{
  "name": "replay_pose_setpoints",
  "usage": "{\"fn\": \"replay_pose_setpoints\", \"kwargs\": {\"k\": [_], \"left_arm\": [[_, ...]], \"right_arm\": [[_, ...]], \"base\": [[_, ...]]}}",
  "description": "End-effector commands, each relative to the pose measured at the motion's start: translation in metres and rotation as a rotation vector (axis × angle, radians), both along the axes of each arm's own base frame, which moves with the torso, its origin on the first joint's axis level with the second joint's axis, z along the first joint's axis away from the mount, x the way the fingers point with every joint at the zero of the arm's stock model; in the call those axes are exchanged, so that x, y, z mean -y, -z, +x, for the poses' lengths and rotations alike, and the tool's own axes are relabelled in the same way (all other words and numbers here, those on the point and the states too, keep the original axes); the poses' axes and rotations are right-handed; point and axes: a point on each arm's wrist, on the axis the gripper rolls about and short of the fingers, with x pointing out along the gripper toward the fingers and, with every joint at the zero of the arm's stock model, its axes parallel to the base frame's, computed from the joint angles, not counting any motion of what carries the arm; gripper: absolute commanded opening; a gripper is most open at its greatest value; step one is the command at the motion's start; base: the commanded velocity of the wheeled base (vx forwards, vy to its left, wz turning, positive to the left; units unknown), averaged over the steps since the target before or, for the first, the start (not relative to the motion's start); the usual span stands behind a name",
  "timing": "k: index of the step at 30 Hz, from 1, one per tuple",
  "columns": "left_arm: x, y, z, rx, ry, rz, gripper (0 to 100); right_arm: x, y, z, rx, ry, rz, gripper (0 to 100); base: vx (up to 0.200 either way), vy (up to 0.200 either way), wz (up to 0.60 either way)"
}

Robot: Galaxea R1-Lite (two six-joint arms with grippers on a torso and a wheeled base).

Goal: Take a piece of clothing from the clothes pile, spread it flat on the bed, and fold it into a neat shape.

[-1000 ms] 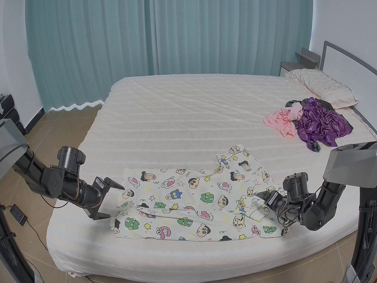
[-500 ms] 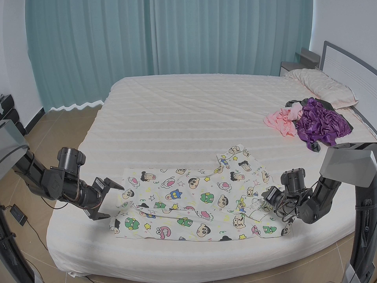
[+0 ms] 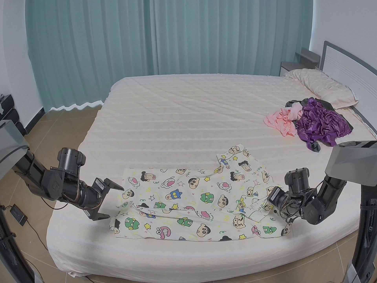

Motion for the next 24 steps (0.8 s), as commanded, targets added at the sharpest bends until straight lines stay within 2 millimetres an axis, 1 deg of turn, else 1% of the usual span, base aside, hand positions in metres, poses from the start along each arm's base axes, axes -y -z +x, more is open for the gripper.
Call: {"fn": "replay_pose_setpoints", "kwargs": {"k": [1,8,11,14,18,24], "left_arm": [[0.0,0.0,0.0,-0.001,0.001,-0.001,100],[0.0,0.0,0.0,0.0,0.001,-0.001,100],[0.0,0.0,0.0,0.0,0.001,-0.001,100],[0.0,0.0,0.0,-0.001,0.001,-0.001,100],[0.0,0.001,-0.001,-0.003,0.001,0.0,100],[0.0,0.001,0.0,0.005,-0.001,0.002,100]], "right_arm": [[-0.001,-0.027,-0.013,0.047,-0.014,0.01,0],[-0.006,-0.05,-0.038,0.043,-0.052,0.01,0],[-0.01,-0.056,-0.05,0.025,-0.079,0.005,0],[-0.012,-0.056,-0.06,0.008,-0.098,-0.003,0],[-0.012,-0.056,-0.067,0.002,-0.088,-0.032,0],[-0.012,-0.048,-0.081,-0.042,-0.118,-0.085,0]], "base": [[0.0,0.0,0.0],[0.0,0.0,0.0],[0.0,0.0,0.0],[0.0,0.0,0.0],[0.0,0.0,0.0],[0.0,0.0,0.0]]}}
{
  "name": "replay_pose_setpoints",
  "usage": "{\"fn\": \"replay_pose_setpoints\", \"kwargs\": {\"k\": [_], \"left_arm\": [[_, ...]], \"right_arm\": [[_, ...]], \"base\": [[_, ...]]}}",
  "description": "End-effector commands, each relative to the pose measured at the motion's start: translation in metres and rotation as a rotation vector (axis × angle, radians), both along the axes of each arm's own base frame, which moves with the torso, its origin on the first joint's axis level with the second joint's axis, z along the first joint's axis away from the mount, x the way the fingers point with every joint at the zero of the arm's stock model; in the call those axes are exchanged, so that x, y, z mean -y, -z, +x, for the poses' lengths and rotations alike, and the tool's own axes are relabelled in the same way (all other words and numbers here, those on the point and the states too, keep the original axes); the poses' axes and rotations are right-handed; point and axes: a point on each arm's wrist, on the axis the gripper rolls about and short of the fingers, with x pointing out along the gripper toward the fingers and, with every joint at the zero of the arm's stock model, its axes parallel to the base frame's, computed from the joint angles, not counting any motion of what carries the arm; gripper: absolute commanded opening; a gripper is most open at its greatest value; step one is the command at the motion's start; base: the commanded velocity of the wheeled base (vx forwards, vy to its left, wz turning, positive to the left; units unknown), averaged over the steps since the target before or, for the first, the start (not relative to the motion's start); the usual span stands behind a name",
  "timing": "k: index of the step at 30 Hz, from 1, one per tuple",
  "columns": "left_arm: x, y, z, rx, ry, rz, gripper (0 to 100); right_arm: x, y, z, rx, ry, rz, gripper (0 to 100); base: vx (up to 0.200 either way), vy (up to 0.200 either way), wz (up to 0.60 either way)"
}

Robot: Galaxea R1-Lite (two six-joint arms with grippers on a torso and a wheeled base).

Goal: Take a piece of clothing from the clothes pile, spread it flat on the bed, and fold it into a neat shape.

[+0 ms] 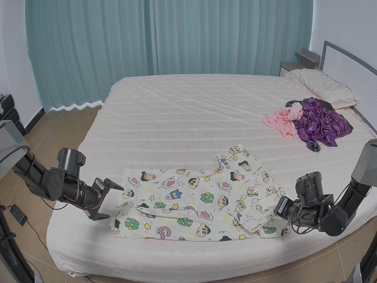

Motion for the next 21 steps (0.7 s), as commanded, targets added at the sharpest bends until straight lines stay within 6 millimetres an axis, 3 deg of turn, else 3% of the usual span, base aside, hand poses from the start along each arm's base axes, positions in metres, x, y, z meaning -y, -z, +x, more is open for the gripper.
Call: {"fn": "replay_pose_setpoints", "kwargs": {"k": [1,21], "left_arm": [[0.0,0.001,-0.001,0.001,-0.001,0.002,100],[0.0,0.001,-0.001,0.001,-0.001,0.002,100]], "right_arm": [[-0.002,0.002,-0.012,-0.022,-0.028,-0.016,0],[-0.008,0.013,-0.04,-0.092,-0.076,-0.06,0]], "base": [[0.0,0.0,0.0],[0.0,0.0,0.0]]}}
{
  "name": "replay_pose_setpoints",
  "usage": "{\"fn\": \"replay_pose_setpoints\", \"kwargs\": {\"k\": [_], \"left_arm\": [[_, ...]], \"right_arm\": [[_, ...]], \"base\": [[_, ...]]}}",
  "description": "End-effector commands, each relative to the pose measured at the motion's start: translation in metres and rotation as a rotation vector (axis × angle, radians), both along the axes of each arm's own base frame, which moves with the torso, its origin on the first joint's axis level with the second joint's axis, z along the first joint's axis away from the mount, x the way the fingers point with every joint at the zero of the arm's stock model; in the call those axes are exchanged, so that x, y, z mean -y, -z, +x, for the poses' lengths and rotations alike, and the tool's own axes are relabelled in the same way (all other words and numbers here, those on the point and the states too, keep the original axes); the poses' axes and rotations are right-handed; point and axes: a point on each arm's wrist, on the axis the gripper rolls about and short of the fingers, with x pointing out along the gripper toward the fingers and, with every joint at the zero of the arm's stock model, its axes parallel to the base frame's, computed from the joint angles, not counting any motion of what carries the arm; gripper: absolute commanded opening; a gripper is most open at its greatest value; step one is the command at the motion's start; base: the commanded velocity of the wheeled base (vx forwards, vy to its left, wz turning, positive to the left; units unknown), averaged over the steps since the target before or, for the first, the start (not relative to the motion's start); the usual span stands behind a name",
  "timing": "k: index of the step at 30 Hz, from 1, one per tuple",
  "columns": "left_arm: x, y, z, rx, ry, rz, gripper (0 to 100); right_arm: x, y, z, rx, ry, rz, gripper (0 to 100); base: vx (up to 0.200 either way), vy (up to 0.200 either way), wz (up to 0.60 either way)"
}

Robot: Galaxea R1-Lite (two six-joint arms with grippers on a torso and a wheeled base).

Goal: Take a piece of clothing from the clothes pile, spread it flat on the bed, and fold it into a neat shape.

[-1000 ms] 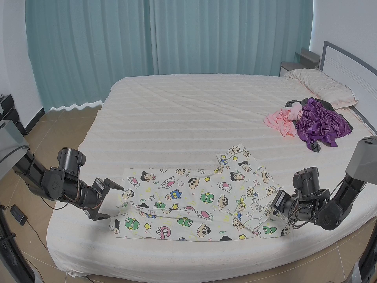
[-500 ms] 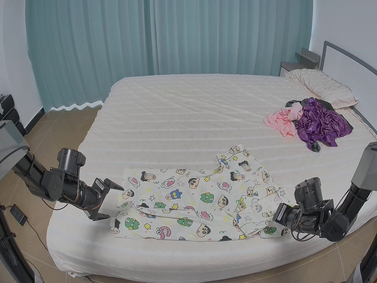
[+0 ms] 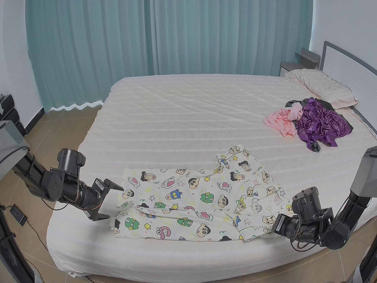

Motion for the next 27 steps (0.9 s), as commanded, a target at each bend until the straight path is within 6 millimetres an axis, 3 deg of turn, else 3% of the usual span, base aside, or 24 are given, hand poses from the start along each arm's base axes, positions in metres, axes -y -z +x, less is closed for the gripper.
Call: {"fn": "replay_pose_setpoints", "kwargs": {"k": [1,3,4,14,19,27], "left_arm": [[0.0,0.0,0.0,0.001,0.0,0.0,100],[0.0,0.0,0.0,-0.001,0.0,0.0,100],[0.0,0.0,0.0,-0.001,0.0,0.0,100],[0.002,0.0,0.0,0.001,0.007,0.0,100],[0.002,0.0,0.0,0.0,0.01,-0.002,100],[0.003,0.001,-0.001,0.0,0.018,0.001,100]], "right_arm": [[0.001,0.002,-0.004,-0.016,-0.004,-0.008,0],[0.001,0.004,-0.007,-0.027,-0.009,-0.012,0],[0.0,0.004,-0.008,-0.029,-0.013,-0.013,100],[0.0,-0.005,-0.01,0.004,-0.019,0.0,100],[-0.006,-0.004,0.003,0.023,-0.026,0.014,100],[-0.011,0.043,0.026,-0.087,-0.041,-0.073,100]], "base": [[0.0,0.0,0.0],[0.0,0.0,0.0],[0.0,0.0,0.0],[0.0,0.0,0.0],[0.0,0.0,0.0],[0.0,0.0,0.0]]}}
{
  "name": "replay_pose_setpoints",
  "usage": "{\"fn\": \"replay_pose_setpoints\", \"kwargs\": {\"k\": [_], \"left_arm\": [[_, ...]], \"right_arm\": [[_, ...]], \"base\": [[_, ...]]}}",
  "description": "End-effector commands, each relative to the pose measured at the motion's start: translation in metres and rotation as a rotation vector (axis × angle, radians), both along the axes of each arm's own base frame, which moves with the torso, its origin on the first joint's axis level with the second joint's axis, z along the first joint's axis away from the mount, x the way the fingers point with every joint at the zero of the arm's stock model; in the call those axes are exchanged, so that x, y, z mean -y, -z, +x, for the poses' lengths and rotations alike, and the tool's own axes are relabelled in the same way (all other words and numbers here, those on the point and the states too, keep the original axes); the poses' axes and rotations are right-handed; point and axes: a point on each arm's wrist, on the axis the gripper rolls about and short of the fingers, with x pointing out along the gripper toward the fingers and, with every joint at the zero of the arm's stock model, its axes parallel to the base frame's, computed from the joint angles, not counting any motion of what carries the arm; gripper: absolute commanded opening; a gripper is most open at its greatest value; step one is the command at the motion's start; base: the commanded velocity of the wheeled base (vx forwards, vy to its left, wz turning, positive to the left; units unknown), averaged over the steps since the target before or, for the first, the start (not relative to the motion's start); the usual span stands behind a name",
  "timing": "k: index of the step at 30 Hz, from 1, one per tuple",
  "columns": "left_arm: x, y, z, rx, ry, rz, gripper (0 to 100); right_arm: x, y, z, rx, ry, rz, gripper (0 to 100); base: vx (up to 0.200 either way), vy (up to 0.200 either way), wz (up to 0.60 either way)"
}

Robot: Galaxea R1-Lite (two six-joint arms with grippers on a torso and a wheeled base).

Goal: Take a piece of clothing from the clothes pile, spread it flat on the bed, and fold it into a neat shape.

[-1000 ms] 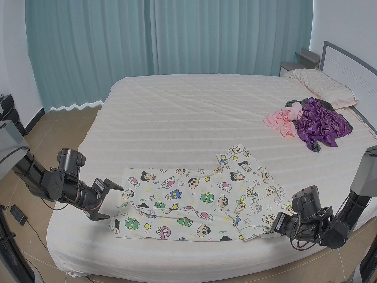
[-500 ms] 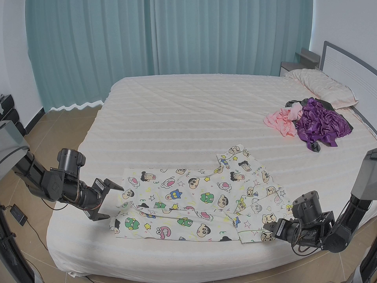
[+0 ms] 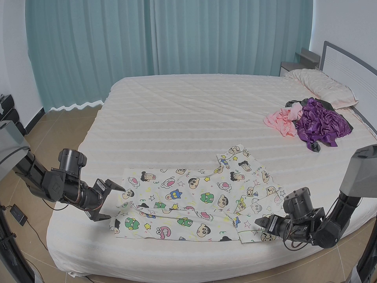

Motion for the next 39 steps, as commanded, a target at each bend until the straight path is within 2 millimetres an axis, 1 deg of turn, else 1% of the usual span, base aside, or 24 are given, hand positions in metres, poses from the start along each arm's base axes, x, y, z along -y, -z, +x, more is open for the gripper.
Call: {"fn": "replay_pose_setpoints", "kwargs": {"k": [1,4,7,9,11,12,14,16,18,20,21,24,25,27,31,34,35,37,39], "left_arm": [[0.001,0.001,0.0,-0.002,0.005,0.0,100],[0.001,0.001,0.0,-0.003,0.005,0.002,100],[0.0,0.001,0.0,-0.002,0.004,0.002,100],[0.001,0.001,0.0,-0.002,0.005,0.002,100],[0.001,0.001,0.0,-0.003,0.005,0.002,100],[0.001,0.001,0.0,-0.003,0.005,0.002,100],[0.001,0.001,0.0,-0.003,0.005,0.002,100],[0.001,0.001,-0.001,-0.005,0.005,0.002,100],[0.001,0.002,-0.002,-0.008,0.005,0.002,100],[0.001,0.002,-0.002,-0.007,0.007,0.003,100],[0.001,0.002,-0.002,-0.007,0.007,0.003,100],[0.001,0.002,-0.002,-0.007,0.007,0.003,100],[0.001,0.002,-0.002,-0.007,0.008,0.003,100],[0.001,0.002,-0.002,-0.006,0.007,0.007,100],[0.003,0.003,-0.002,-0.008,0.016,0.008,100],[0.003,0.003,-0.002,-0.008,0.016,0.008,100],[0.003,0.003,-0.002,-0.008,0.016,0.008,100],[0.003,0.003,-0.002,-0.008,0.016,0.008,100],[0.003,0.003,-0.002,-0.008,0.016,0.008,100]], "right_arm": [[0.001,0.036,0.017,-0.078,0.001,-0.067,100],[0.008,0.04,0.032,-0.055,0.03,-0.067,100],[0.015,0.034,0.041,0.003,0.059,-0.043,100],[0.017,0.025,0.041,0.038,0.062,-0.031,100],[0.02,0.014,0.037,0.058,0.048,-0.01,100],[0.02,0.012,0.036,0.06,0.042,-0.006,100],[0.028,0.002,0.031,0.068,0.004,0.017,100],[0.036,-0.002,0.029,0.071,-0.016,0.014,100],[0.048,-0.002,0.029,0.071,-0.034,0.002,100],[0.052,-0.002,0.03,0.072,-0.042,0.003,100],[0.058,0.0,0.029,0.069,-0.071,0.019,100],[0.066,0.003,0.03,0.07,-0.119,0.033,100],[0.073,0.006,0.03,0.074,-0.156,0.03,100],[0.076,0.009,0.031,0.079,-0.187,0.028,100],[0.084,0.031,0.032,0.059,-0.287,0.015,100],[0.086,0.042,0.034,0.073,-0.332,0.009,100],[0.086,0.042,0.034,0.073,-0.332,0.009,100],[0.084,0.051,0.038,0.096,-0.372,0.027,100],[0.084,0.054,0.04,0.111,-0.382,0.036,100]], "base": [[0.0,0.0,0.0],[0.0,0.0,0.0],[0.0,0.0,0.0],[0.0,0.0,0.0],[0.0,0.0,0.0],[0.0,0.0,0.0],[0.0,0.0,0.0],[0.0,0.0,0.0],[0.0,0.0,0.0],[0.0,0.0,0.0],[0.0,0.0,0.0],[0.0,0.0,0.0],[0.0,0.0,0.0],[0.0,0.0,0.0],[0.0,0.0,0.0],[0.0,0.0,0.0],[0.0,0.0,0.0],[0.0,0.0,0.0],[0.0,0.0,0.0]]}}
